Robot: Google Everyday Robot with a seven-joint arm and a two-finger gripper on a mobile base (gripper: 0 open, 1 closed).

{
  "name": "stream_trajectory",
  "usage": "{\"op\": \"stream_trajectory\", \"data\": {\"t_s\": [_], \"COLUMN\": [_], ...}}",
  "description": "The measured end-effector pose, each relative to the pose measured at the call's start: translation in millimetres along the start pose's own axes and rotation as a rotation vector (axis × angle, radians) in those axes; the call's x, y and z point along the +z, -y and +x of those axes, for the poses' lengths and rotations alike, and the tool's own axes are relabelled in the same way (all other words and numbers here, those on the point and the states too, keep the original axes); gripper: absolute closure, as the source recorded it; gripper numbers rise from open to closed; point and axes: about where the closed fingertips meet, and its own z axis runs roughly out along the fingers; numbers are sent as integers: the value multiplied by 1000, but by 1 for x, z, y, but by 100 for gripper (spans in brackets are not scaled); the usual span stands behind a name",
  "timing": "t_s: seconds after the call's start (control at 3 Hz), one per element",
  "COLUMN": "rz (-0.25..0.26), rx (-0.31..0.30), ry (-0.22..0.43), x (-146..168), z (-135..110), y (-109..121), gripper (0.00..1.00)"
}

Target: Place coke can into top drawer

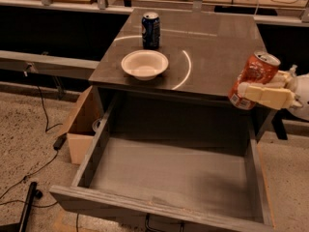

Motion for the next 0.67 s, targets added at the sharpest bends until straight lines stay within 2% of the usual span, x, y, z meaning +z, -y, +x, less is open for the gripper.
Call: {"op": "stream_trajectory", "data": {"t_s": [0.33,0.67], "rz": [-120,-125], "rx": [-30,-66], "ry": [3,-58], "x": [4,24], "z": [15,53], "y": [-61,-79], "gripper": [100,100]}}
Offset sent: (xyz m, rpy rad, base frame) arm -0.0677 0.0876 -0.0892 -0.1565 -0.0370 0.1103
